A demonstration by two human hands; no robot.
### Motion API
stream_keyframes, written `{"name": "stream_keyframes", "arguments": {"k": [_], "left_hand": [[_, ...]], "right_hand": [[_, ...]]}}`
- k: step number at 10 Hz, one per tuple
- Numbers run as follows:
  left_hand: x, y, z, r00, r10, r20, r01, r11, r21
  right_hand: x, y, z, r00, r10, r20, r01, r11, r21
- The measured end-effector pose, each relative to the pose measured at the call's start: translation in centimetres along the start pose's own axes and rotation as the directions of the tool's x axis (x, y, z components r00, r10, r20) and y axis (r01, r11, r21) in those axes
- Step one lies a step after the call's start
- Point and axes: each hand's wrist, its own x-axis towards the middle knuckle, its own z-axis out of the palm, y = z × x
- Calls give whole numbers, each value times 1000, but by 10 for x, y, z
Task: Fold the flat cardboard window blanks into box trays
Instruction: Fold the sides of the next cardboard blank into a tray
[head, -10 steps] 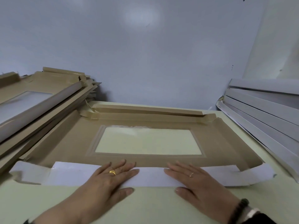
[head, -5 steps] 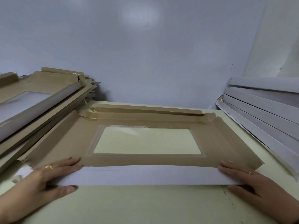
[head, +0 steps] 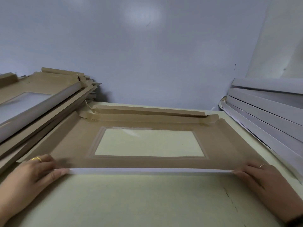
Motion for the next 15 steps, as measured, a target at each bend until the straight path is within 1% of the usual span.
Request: {"name": "stream_keyframes", "arguments": {"k": [1, 2, 3, 4, 5, 7, 8, 9, 10, 11, 12, 13, 14, 15], "left_hand": [[6, 3, -4, 998, -53, -43, 53, 999, -11], [14, 21, -7, 984, -95, -150, 94, 995, -17], [16, 47, -13, 977, -75, -200, 100, 988, 121], [16, 63, -17, 972, -105, -209, 128, 987, 100], [18, 70, -21, 976, -134, -174, 147, 987, 62], [23, 90, -26, 970, -223, -100, 233, 967, 103], [22, 108, -27, 973, -217, -84, 227, 965, 131], [13, 128, -23, 990, -126, -60, 129, 991, 34], [12, 159, -10, 993, 99, -62, -103, 993, -58], [12, 198, 15, 977, 181, 112, -183, 983, 15], [15, 227, 35, 964, 150, 219, -180, 976, 124], [17, 239, 43, 962, 116, 245, -156, 977, 149], [17, 230, 40, 966, 63, 250, -105, 982, 157], [18, 214, 32, 968, -23, 251, -20, 986, 167]], "right_hand": [[9, 0, 1, 991, 122, -63, -123, 992, -19], [14, -3, 8, 984, 161, -78, -158, 987, 37], [22, -6, 9, 976, 202, -80, -201, 979, 21], [26, -8, 11, 979, 192, -66, -195, 980, -38], [28, -5, 12, 981, 192, -32, -194, 977, -87], [35, -1, 17, 974, 227, 10, -226, 971, -76], [37, 0, 20, 968, 251, 15, -249, 967, -59], [37, -2, 21, 964, 257, 66, -255, 966, -38], [38, -19, 24, 985, 149, 90, -147, 989, -28], [41, -55, 33, 986, -94, 141, 95, 995, -1], [46, -93, 48, 933, -268, 242, 266, 963, 39], [50, -120, 62, 895, -321, 311, 309, 947, 89], [51, -122, 67, 885, -300, 357, 276, 954, 119], [52, -100, 62, 901, -200, 384, 181, 980, 84]]}}
